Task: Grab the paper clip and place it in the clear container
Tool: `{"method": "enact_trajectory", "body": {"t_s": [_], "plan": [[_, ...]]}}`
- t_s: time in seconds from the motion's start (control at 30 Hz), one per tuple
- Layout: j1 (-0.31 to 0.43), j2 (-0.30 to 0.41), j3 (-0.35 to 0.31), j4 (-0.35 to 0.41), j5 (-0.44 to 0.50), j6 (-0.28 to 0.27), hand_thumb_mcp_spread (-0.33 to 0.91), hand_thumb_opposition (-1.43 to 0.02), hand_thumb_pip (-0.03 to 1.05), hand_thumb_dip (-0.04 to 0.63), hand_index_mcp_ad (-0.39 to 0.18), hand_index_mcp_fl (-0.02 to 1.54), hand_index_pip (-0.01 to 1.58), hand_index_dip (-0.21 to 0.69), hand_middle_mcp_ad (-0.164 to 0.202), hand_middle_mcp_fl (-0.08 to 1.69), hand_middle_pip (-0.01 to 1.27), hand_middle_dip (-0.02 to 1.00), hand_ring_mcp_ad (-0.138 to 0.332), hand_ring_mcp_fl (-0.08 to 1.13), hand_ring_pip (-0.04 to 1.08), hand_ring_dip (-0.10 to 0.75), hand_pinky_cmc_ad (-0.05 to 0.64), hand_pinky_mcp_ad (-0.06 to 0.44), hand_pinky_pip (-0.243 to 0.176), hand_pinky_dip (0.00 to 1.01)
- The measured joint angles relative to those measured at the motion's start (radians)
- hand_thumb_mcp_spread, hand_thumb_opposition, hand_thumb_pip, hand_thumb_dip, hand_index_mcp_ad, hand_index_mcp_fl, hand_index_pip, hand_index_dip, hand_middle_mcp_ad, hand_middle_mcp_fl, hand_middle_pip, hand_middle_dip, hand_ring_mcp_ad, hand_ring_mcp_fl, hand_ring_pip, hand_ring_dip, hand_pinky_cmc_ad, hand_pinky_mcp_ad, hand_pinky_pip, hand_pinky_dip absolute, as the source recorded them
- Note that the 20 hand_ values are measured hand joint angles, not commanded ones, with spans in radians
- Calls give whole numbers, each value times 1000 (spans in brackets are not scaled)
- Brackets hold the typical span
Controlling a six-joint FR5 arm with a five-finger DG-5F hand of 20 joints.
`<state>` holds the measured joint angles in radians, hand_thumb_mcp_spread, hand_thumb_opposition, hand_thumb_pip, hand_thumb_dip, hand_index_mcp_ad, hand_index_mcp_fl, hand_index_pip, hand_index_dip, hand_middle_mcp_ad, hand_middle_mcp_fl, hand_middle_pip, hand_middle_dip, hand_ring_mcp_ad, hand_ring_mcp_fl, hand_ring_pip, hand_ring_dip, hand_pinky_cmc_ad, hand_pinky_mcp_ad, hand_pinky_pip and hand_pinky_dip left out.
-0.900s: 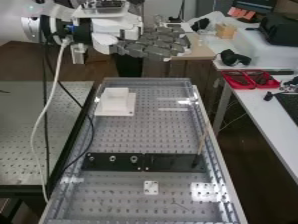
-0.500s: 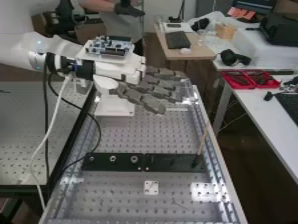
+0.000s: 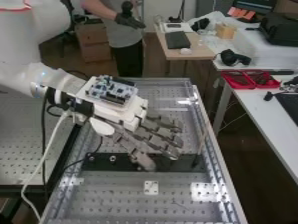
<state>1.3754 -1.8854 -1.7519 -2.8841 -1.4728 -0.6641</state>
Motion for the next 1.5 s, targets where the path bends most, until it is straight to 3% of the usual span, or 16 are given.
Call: {"method": "enact_trajectory", "body": {"t_s": [0.37, 0.7, 0.9, 1.0, 1.5], "plan": [[-61, -87, 55, -2, -30, -27, 356, -771, 618, 190, -152, 394, 724, -16, 75, 59, 124, 175, 113, 7, 93, 103, 367, 297, -72, 443], [-114, -172, 147, -42, -115, -55, 370, -806, 644, 222, -173, 401, 1121, 0, 75, 61, 124, 175, 113, 7, 93, 103, 367, 297, -73, 419], [-140, -223, 196, -62, -188, -91, 389, -815, 644, 237, -176, 354, 1230, 37, 75, 59, 124, 175, 113, 7, 93, 103, 367, 297, -73, 389], [-153, -242, 211, -63, -218, -110, 387, -812, 644, 237, -206, 342, 1283, 37, 75, 59, 124, 175, 112, 7, 93, 103, 367, 297, -73, 387], [-197, -289, 244, -29, -318, -165, 419, -829, 675, 258, -206, 309, 1368, 79, 77, 103, 120, 192, 113, 7, 94, 101, 367, 297, -59, 300]]}}
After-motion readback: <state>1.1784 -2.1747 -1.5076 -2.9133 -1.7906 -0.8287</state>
